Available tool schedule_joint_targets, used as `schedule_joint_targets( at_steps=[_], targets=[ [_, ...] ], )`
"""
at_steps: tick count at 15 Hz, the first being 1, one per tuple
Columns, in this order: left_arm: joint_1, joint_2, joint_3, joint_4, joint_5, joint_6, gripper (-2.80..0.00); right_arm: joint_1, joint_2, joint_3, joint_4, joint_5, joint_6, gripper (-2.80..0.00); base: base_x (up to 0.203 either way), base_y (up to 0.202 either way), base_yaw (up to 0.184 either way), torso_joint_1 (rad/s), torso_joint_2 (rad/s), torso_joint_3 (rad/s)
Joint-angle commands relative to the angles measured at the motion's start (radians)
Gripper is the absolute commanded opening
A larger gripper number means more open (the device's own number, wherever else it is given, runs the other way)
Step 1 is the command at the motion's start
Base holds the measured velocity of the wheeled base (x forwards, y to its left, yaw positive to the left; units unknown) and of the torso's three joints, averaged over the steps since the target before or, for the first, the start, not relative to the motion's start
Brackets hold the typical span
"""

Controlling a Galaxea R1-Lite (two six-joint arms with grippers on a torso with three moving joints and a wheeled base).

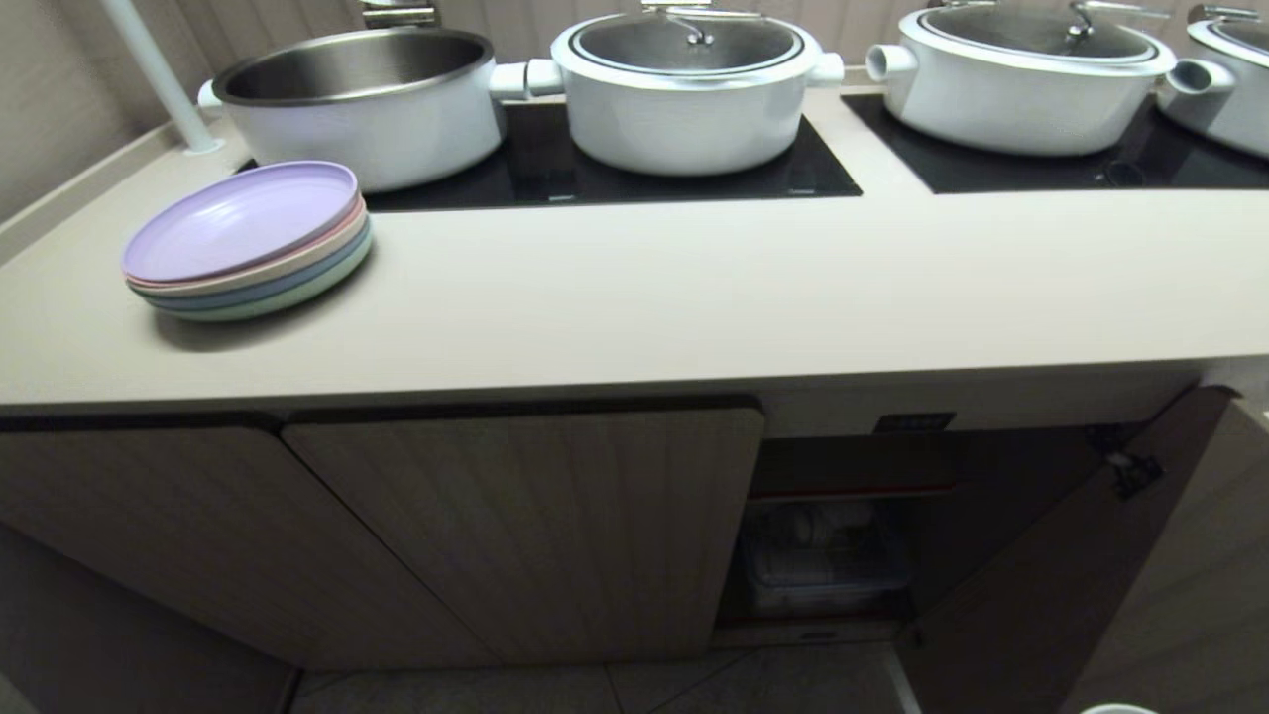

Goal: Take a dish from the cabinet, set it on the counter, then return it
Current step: Put it back into the cabinet

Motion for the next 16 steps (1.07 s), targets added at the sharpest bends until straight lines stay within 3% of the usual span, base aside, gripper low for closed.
schedule_joint_targets(
  at_steps=[1,16],
  targets=[
    [0.0,0.0,0.0,0.0,-0.001,0.0,-2.8,0.002,0.001,0.0,0.002,0.002,0.001,-2.8,0.0,0.0,0.0,-0.245,0.55,0.293],
    [0.0,0.0,0.0,0.0,-0.001,0.0,-2.8,0.0,0.0,0.02,0.0,0.003,-0.005,-2.8,0.0,0.0,0.0,-0.209,0.51,0.29]
  ],
)
